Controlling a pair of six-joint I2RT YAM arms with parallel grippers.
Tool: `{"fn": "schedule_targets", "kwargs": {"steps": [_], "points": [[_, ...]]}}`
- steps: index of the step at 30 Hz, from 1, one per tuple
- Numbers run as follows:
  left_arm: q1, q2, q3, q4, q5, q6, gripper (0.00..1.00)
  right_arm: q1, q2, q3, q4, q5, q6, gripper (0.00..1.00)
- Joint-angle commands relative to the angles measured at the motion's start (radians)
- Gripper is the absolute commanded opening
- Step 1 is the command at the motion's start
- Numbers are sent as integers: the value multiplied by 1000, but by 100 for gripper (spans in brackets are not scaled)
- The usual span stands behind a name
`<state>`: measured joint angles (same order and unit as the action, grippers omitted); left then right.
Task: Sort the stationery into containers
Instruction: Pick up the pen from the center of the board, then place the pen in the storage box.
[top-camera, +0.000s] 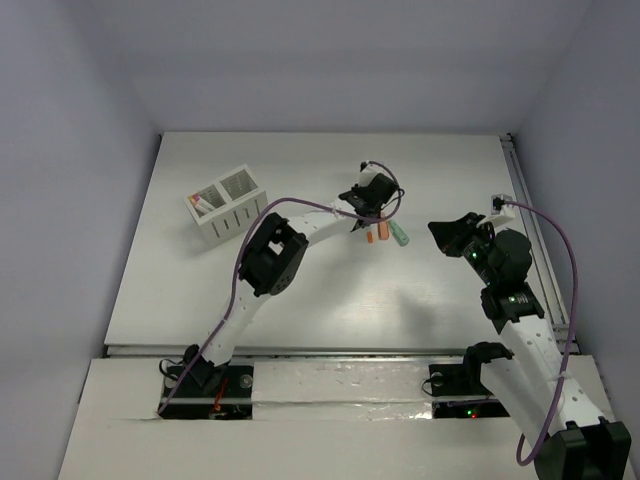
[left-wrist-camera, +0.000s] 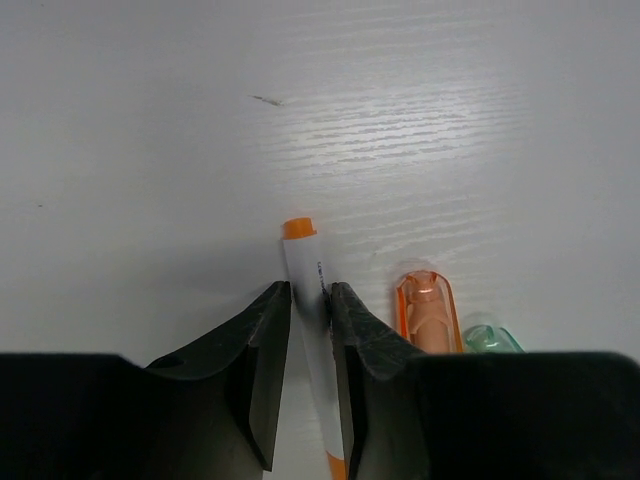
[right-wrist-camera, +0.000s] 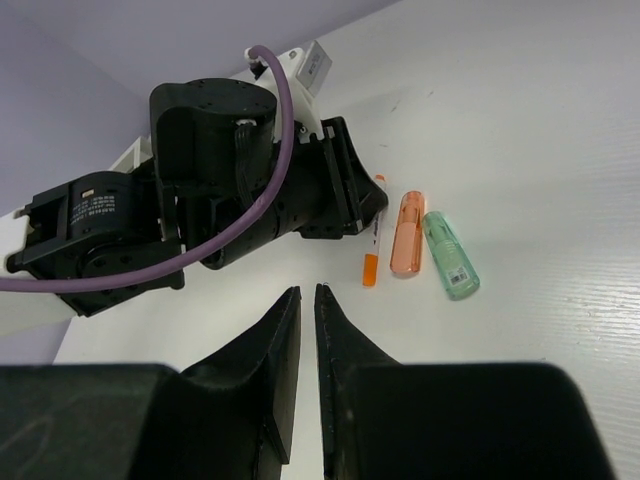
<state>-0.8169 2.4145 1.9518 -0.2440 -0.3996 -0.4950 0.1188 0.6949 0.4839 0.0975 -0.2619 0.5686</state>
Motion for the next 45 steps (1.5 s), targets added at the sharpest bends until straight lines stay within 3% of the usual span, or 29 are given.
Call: {"fn": "schedule_targets", "kwargs": {"steps": [1, 7, 9, 11, 14, 17, 21, 27, 33, 39, 45], "points": [[33, 24, 33, -37, 8, 13, 22, -2, -8, 41, 51, -11, -9, 17], [33, 49, 49, -69, -1, 27, 23, -2, -11, 41, 50, -8, -9, 17], [33, 48, 48, -69, -10, 33, 16, -2, -11, 42, 47, -8, -9, 17], [33, 41, 38, -69, -24, 39, 1, -2, -12, 42, 47, -10, -10, 17], [33, 0, -5, -51, -50, 52, 0, -2, -12, 42, 48, -8, -10, 17], [33, -109, -94, 1, -80, 76, 0, -2, -11, 42, 48, -11, -9, 17], [44, -366, -240, 103, -157, 124, 0, -2, -12, 41, 51, -11, -9, 17], [175, -700, -419, 167, -254, 147, 0, -2, -17, 41, 50, -13, -7, 17], [447, -951, -645, 324, -323, 160, 0, -2, -25, 38, 56, -22, -3, 17], [591, -974, -763, 494, -485, 320, 0, -2, -17, 35, 67, -31, 2, 17], [648, -948, -827, 603, -509, 372, 0, -2, -5, 32, 79, -36, 7, 17]]}}
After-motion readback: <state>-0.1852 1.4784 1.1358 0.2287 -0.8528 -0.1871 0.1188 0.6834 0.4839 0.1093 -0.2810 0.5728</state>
